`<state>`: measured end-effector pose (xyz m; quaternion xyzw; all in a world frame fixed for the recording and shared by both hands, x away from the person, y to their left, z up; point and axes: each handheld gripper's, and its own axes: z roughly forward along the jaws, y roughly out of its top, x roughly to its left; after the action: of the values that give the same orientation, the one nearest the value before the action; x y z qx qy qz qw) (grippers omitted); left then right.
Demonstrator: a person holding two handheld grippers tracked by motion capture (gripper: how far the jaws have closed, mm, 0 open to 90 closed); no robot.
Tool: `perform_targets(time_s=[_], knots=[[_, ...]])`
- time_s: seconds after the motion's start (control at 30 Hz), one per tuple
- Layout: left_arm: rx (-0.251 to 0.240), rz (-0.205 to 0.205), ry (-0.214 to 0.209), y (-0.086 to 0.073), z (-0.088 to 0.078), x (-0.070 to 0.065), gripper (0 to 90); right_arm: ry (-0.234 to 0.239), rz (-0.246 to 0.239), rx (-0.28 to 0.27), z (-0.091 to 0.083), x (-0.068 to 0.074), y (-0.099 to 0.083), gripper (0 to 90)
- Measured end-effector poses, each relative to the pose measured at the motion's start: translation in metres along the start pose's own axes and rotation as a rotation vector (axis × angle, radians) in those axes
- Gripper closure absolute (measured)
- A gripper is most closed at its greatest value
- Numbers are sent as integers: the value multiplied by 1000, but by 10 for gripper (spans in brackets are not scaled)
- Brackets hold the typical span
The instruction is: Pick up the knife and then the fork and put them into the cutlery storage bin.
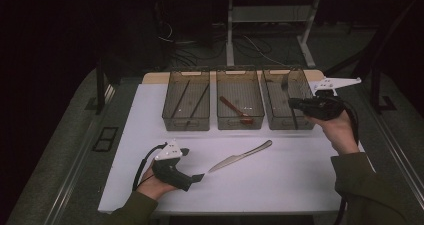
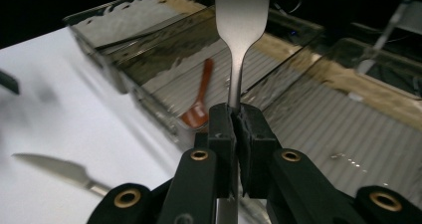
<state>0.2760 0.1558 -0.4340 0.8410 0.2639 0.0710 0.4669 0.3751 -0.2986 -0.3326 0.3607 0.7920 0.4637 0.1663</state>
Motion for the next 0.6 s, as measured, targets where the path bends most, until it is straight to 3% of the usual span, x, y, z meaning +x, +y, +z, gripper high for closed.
perform_targets(time_s=[0.3,0.43,0.6], knots=[[-3,-5,1,0,0,0,0,-90,34,-33,-3,-28,21,852],[2,-3,-2,0,1,1,0,-130,56,-25,1,-45,27,852],[2,-3,-2,0,0,1,0,-168,92,13,14,-68,21,852]])
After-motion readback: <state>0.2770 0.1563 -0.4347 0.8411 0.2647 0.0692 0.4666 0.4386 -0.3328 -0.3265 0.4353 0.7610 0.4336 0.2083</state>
